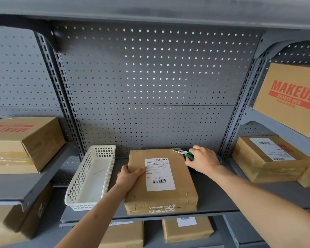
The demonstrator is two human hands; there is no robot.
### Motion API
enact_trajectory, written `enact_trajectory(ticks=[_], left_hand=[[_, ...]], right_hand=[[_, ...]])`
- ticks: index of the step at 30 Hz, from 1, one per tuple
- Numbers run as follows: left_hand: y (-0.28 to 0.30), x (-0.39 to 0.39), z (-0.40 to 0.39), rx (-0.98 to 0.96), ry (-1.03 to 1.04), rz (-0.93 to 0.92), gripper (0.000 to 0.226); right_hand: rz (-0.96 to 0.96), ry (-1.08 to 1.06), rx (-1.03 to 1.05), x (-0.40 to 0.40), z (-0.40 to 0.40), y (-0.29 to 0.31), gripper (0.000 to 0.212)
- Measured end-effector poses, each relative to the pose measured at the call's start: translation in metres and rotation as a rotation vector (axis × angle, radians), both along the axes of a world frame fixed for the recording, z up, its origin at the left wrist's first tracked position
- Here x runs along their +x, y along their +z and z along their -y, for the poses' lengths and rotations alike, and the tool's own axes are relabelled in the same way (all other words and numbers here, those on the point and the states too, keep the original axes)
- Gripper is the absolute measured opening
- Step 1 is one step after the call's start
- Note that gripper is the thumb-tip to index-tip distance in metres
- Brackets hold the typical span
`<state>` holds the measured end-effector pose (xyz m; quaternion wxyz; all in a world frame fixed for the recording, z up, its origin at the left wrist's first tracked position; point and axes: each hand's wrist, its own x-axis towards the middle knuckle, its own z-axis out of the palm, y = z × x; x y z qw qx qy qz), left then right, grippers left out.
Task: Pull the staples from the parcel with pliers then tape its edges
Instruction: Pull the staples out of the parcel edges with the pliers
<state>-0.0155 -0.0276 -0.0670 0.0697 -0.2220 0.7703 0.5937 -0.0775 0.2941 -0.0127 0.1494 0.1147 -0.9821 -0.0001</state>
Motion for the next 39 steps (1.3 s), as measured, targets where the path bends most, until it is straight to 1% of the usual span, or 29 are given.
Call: enact_trajectory(ticks=[11, 18, 22, 31, 36, 39], left_hand=[[0.002, 0.0, 0.0, 0.001, 0.003, 0.004, 0.117], [0.002, -0.002, 0.001, 0.004, -0.001, 0.011, 0.124], [0.004, 0.0, 0.0, 0.011, 0.005, 0.008, 0.122], [0.009, 0.006, -0.001, 0.026, 0.001, -0.016, 0.099], [0.012, 0.013, 0.002, -0.048, 0.008, -0.083, 0.091], [0.012, 0.02, 0.002, -0.037, 0.027, -0.102, 0.077]], right_hand=[[-0.04, 0.01, -0.016, 0.007, -0.003, -0.001, 0.032], [-0.076, 0.02, -0.017, 0.013, -0.008, 0.004, 0.033], [-0.091, 0.025, -0.035, 0.015, -0.008, 0.005, 0.033], [-0.037, 0.022, -0.054, 0.014, -0.002, 0.015, 0.033], [-0.053, 0.038, -0.052, 0.011, 0.006, 0.019, 0.033], [-0.048, 0.058, -0.053, 0.01, 0.012, 0.022, 0.032]])
